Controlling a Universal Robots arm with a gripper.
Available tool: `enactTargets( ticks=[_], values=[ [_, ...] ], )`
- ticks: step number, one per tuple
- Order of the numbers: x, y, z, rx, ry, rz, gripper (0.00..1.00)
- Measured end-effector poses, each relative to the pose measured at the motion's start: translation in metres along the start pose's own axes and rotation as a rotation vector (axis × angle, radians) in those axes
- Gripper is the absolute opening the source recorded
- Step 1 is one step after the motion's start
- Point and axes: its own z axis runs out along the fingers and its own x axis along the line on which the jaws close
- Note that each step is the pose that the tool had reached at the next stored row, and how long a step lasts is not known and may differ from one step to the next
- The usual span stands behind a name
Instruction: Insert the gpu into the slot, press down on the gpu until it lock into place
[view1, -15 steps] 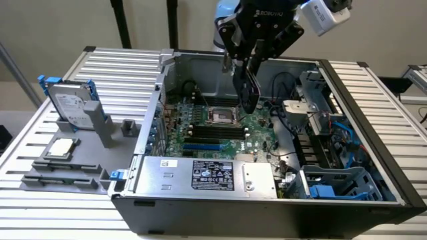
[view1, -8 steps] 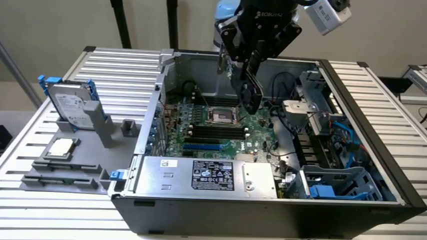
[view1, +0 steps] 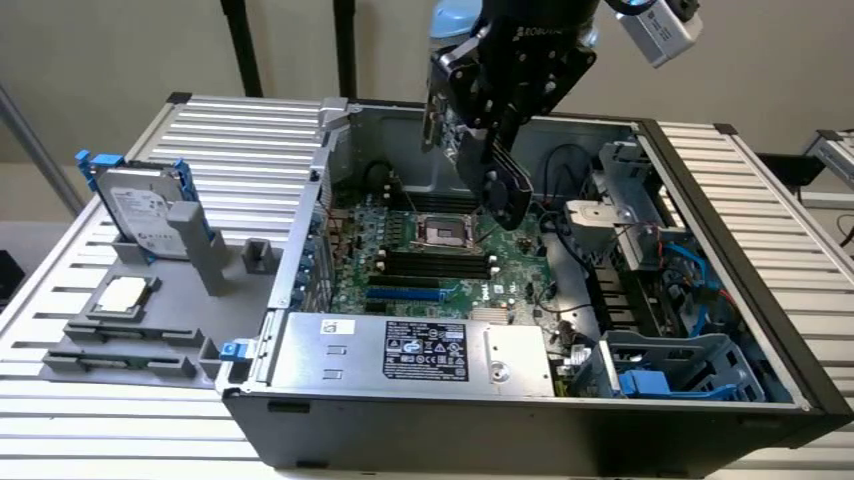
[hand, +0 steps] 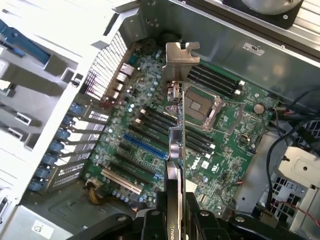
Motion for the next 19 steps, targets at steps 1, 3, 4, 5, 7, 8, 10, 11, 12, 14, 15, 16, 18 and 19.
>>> enactTargets(
  ticks=[1,3,4,5,7,8,10,11,12,14,15,16,18,19],
  values=[
    [0.0,0.0,0.0003,0.0007,0.0013,-0.018,0.26],
    [0.0,-0.0001,0.001,0.0021,0.004,-0.053,0.26],
    [0.0,-0.0001,0.0013,0.0029,0.0053,-0.071,0.26],
    [0.0,-0.0001,0.0016,0.0036,0.0067,-0.09,0.26],
    [-0.0001,-0.0002,0.0024,0.0052,0.0093,-0.125,0.26],
    [-0.0001,-0.0002,0.0027,0.0059,0.0107,-0.145,0.26],
    [-0.0001,-0.0003,0.0035,0.0074,0.0132,-0.18,0.26],
    [-0.0001,-0.0003,0.0038,0.0082,0.0145,-0.198,0.26],
    [-0.0002,-0.0003,0.0042,0.009,0.0158,-0.217,0.26],
    [-0.0002,-0.0004,0.0049,0.0106,0.0185,-0.253,0.26],
    [-0.0002,-0.0004,0.0052,0.0113,0.0197,-0.27,0.26],
    [-0.0002,-0.0004,0.0056,0.012,0.021,-0.288,0.26],
    [-0.0003,-0.0005,0.0064,0.0135,0.0236,-0.326,0.26],
    [-0.0003,-0.0005,0.0067,0.0143,0.025,-0.344,0.26]
  ],
)
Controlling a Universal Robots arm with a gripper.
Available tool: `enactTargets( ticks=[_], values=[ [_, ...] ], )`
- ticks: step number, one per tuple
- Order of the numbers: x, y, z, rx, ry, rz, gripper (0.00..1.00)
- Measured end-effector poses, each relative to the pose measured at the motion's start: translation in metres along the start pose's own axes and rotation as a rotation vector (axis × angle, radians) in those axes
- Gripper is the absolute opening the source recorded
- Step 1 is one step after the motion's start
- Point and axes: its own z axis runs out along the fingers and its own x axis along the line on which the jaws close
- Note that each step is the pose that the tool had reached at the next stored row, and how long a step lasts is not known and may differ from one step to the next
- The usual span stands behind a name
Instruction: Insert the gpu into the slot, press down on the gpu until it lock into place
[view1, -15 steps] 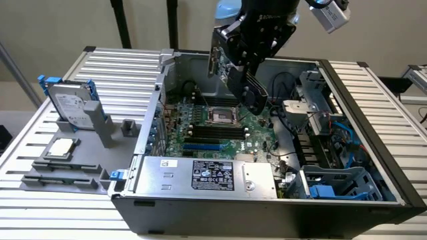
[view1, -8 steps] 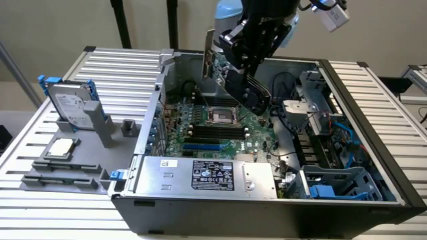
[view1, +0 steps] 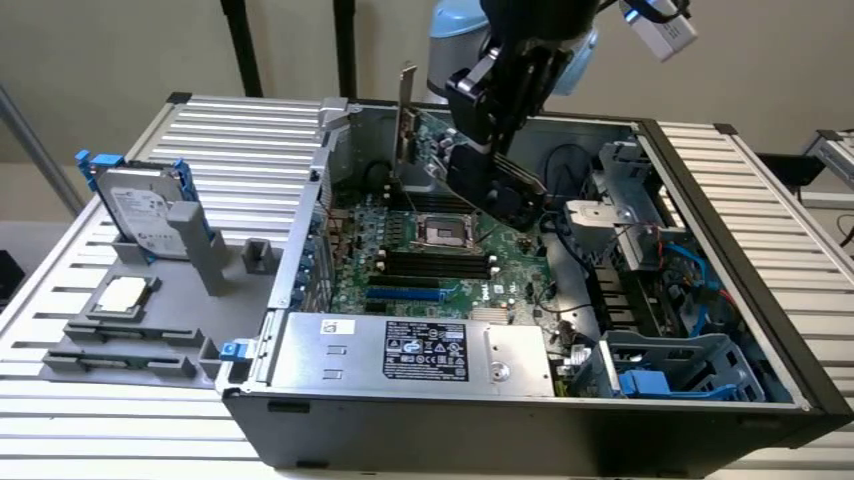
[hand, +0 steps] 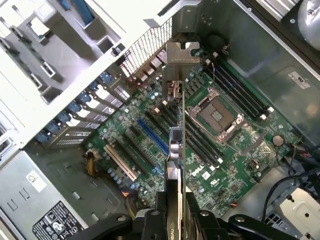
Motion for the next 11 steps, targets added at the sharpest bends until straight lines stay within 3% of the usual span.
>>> enactTargets(
  ticks=[11],
  values=[
    [-0.0003,-0.0004,0.0056,0.0077,0.0134,-0.199,0.26]
  ],
)
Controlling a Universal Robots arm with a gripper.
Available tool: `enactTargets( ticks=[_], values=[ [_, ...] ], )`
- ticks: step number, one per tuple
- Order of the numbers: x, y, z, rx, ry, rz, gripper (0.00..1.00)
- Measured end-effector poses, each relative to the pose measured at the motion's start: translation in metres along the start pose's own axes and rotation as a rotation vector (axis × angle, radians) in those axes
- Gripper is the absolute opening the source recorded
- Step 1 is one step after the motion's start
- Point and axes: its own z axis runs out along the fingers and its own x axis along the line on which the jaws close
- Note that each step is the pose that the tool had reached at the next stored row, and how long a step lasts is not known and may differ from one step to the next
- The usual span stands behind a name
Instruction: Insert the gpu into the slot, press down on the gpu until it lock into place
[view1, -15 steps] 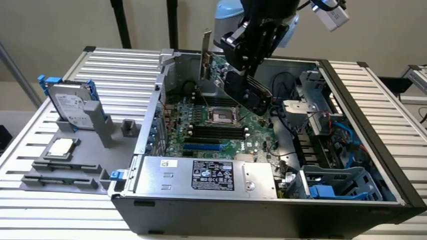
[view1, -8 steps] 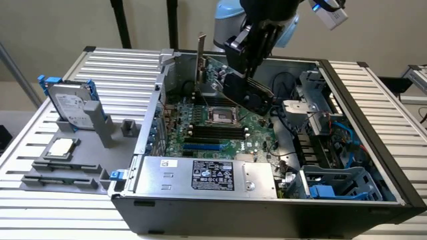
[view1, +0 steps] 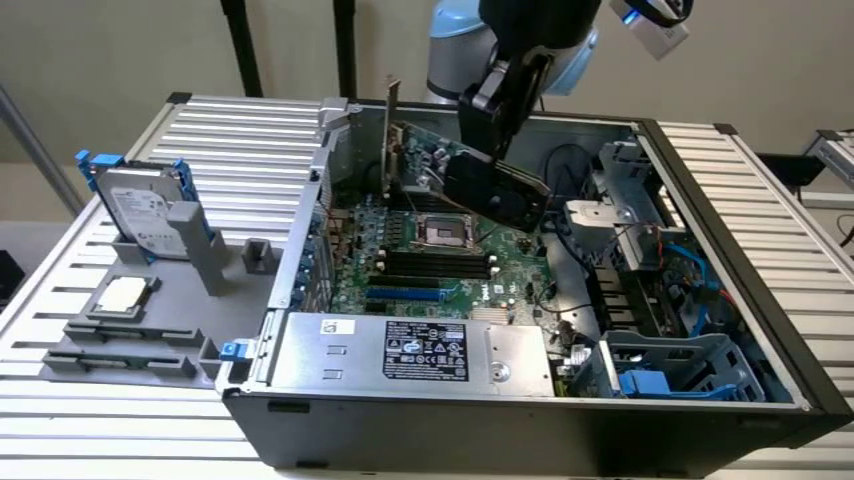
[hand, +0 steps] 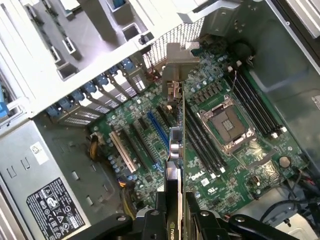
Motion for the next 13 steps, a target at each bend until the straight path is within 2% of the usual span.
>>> enactTargets(
  ticks=[3,6,13],
  values=[
    [-0.0001,-0.0002,0.0029,0.0011,0.0008,-0.054,0.26],
    [-0.0001,-0.0003,0.0053,-0.0007,-0.0029,-0.109,0.26],
    [-0.0002,-0.0005,0.0092,-0.0141,-0.0271,-0.224,0.26]
  ],
)
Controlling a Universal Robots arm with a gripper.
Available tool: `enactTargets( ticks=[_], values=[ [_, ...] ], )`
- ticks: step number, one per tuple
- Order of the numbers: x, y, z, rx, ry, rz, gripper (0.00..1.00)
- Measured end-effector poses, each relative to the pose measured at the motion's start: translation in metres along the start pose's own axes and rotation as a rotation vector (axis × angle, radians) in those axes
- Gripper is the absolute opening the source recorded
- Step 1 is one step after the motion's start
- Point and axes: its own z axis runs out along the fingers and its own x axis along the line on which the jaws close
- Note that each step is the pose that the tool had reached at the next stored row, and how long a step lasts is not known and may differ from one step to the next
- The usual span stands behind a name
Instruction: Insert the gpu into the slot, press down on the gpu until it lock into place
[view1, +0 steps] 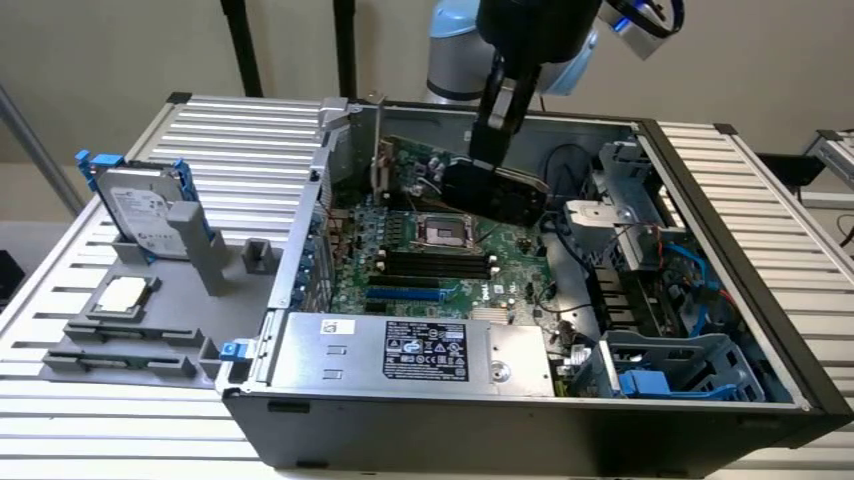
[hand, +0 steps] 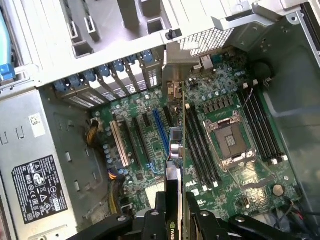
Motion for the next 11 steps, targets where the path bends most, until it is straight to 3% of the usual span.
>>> enactTargets(
  ticks=[6,11],
  values=[
    [0.0001,-0.0001,0.0035,-0.0112,-0.0231,-0.096,0.26],
    [0.0006,0.0005,0.0085,-0.0117,-0.0299,-0.156,0.26]
  ],
)
